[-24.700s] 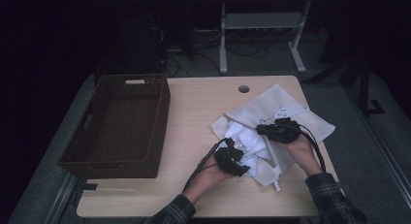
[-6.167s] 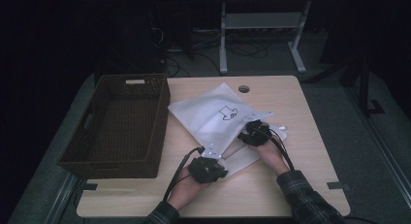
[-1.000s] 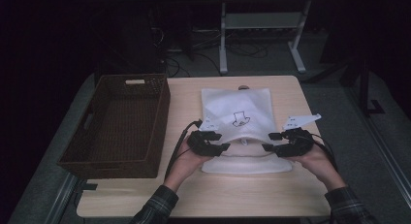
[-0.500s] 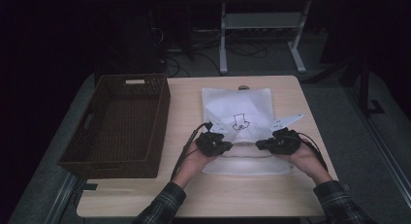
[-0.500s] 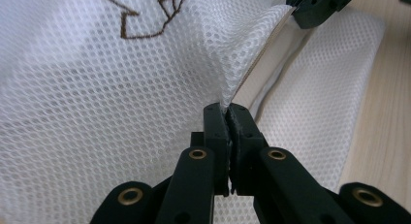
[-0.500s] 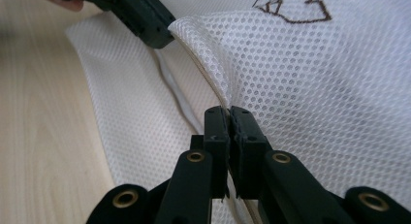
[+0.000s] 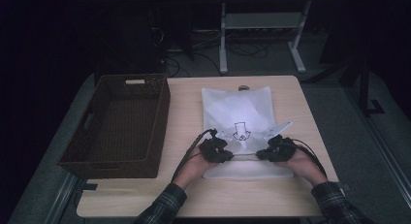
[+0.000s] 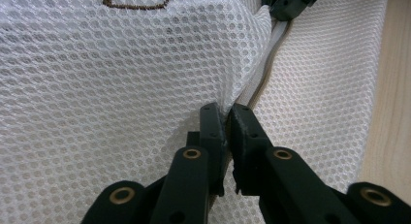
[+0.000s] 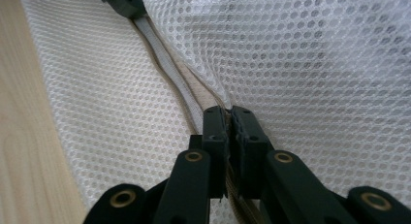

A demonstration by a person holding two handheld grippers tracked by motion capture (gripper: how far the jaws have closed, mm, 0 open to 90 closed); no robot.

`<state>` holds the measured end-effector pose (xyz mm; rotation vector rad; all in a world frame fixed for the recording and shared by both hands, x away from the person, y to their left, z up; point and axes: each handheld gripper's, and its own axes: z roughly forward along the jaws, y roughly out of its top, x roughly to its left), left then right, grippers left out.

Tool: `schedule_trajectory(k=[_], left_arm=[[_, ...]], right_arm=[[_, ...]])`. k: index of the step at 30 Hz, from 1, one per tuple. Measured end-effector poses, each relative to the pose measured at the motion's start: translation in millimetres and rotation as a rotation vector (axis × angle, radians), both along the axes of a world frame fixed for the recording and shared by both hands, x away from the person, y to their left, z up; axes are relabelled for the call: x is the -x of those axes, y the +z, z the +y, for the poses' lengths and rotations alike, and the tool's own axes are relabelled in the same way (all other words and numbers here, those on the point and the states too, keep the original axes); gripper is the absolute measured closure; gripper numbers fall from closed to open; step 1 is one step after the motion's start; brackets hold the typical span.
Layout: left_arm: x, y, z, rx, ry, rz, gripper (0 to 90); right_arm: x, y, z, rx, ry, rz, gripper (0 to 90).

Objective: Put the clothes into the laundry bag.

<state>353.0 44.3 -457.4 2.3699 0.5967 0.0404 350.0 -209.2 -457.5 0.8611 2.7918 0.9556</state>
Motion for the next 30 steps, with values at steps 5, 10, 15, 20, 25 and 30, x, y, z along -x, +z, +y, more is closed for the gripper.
schedule_trajectory(k=[5,10,15,20,25,30], left_arm=[[-0.4,-2.4,0.9,0.014,-0.007,0.01,74.2],[1.5,-0.6,2.2,0.051,-0.009,0.026,59.2],[6.3,7.2,6.9,0.095,0.002,0.015,42.0],[14.0,15.2,17.3,0.116,0.031,0.017,29.9],[22.2,19.4,26.7,0.096,0.073,-0.011,25.2],[28.3,22.5,38.1,0.106,0.092,-0.028,19.5]], right_arm=[[0.3,2.7,-3.3,-0.054,0.005,0.04,60.6],[6.0,9.6,-6.9,-0.104,0.006,0.037,43.9],[13.3,16.7,-8.3,-0.131,-0.034,-0.02,29.9],[13.8,18.9,-9.6,-0.19,-0.094,-0.014,19.1],[15.6,21.6,-8.0,-0.203,-0.131,-0.067,14.7],[17.2,23.1,-4.9,-0.201,-0.158,-0.086,14.7]])
